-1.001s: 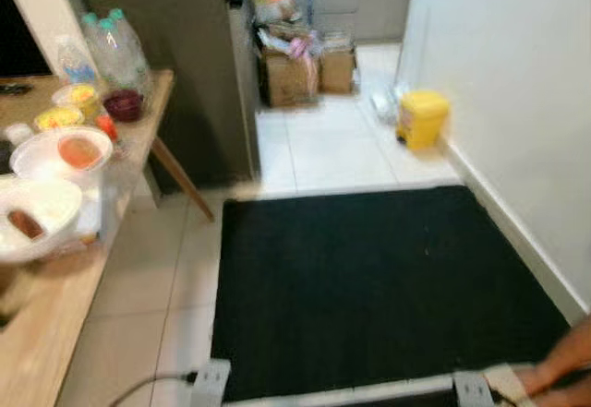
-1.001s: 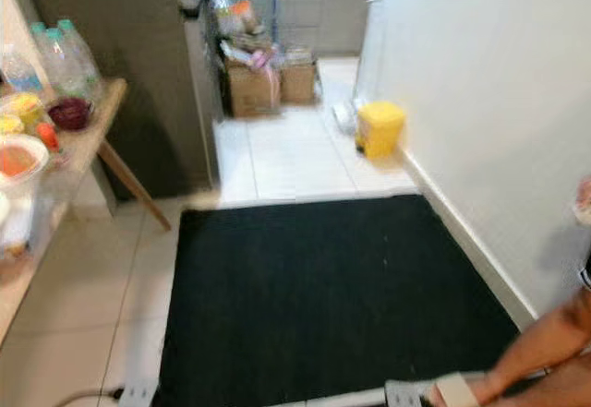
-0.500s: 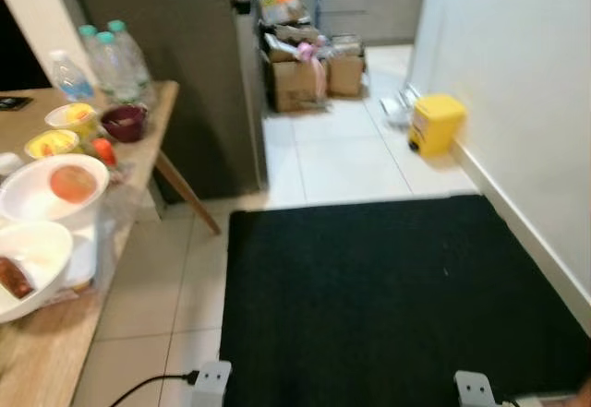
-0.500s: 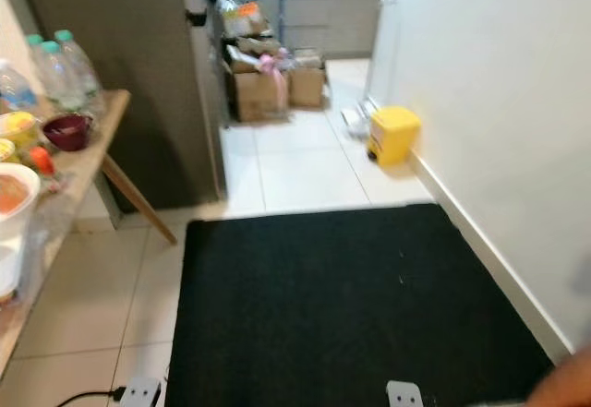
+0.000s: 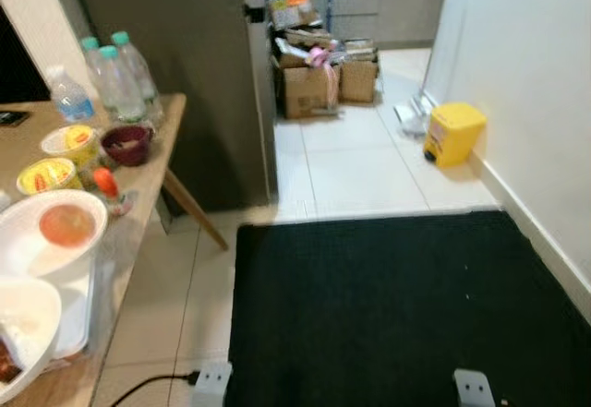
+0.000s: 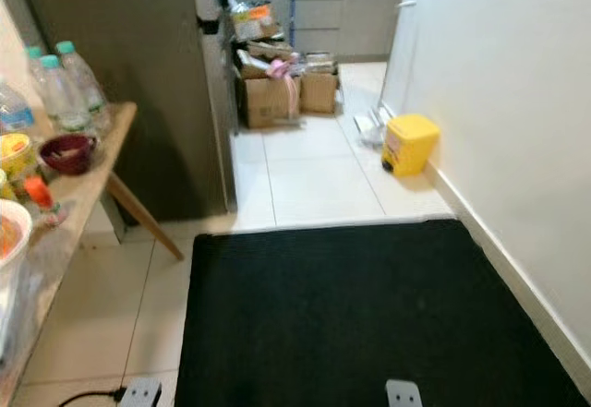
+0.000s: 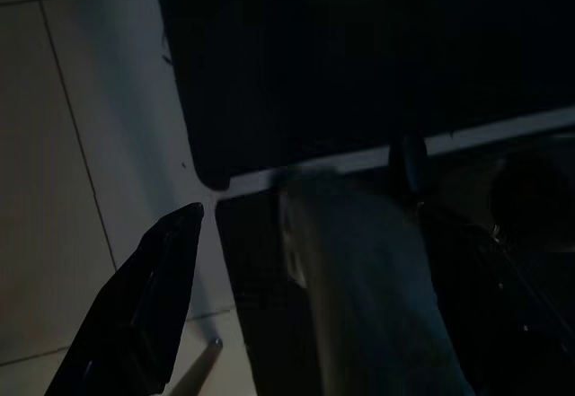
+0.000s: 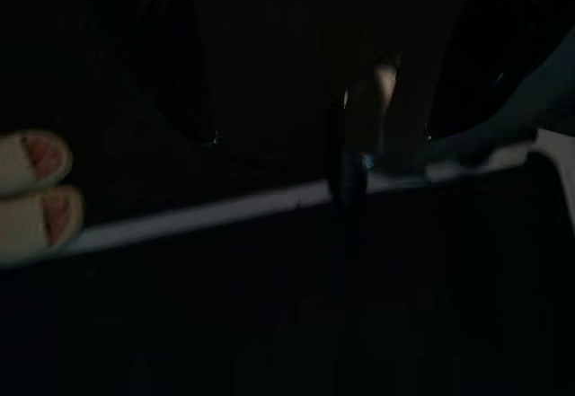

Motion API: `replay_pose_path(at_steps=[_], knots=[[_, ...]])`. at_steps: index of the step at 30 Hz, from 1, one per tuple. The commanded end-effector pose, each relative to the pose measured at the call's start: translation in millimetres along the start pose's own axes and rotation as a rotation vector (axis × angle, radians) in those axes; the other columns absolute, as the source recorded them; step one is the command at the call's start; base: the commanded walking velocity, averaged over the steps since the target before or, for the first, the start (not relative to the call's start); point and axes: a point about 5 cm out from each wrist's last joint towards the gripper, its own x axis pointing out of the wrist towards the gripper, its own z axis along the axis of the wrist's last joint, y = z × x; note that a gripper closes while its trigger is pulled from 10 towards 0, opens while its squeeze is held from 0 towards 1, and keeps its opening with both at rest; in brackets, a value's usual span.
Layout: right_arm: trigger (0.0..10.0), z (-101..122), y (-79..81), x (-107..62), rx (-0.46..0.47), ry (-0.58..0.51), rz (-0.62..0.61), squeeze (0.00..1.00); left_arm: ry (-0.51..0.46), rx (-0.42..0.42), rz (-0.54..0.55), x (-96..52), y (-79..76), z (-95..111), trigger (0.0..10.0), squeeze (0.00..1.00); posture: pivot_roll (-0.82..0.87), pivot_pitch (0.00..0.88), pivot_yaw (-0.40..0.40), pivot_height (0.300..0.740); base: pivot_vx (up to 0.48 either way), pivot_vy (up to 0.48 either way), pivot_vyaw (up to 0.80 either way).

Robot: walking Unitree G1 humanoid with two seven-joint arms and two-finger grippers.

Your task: Restocking fridge

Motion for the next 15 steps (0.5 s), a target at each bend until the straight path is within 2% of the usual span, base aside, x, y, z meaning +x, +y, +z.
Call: replay_pose_path(at_steps=[1, 3, 7, 15], knots=[[10.0, -7.0, 3.9, -0.3, 0.012, 0.022, 0.008, 0.0, 0.015, 0.001, 0.001, -0.3, -0.5, -3.5, 10.0, 0.0, -0.01, 0.0, -0.015, 0.74, 0.277, 0.0, 0.0], [10.0, -6.9, 4.0, -0.3, 0.014, 0.02, 0.009, 0.0, 0.017, -0.002, 0.007, -0.3, 0.1, -3.7, 10.0, 0.0, -0.01, 0.0, -0.015, 0.74, 0.262, 0.0, 0.0], [10.0, -4.7, 5.1, -0.2, 0.02, 0.003, 0.032, 0.0, 0.014, -0.014, 0.019, -0.4, 0.8, -3.8, 10.0, 0.0, -0.01, 0.0, -0.014, 0.74, 0.0, 0.0, 0.0], [10.0, -4.7, 8.6, 0.0, -0.006, 0.006, 0.068, 0.0, 0.019, -0.001, 0.01, -0.2, -0.3, -4.0, 10.0, 0.0, -0.01, 0.0, -0.014, 0.74, 0.0, 0.0, 0.77]])
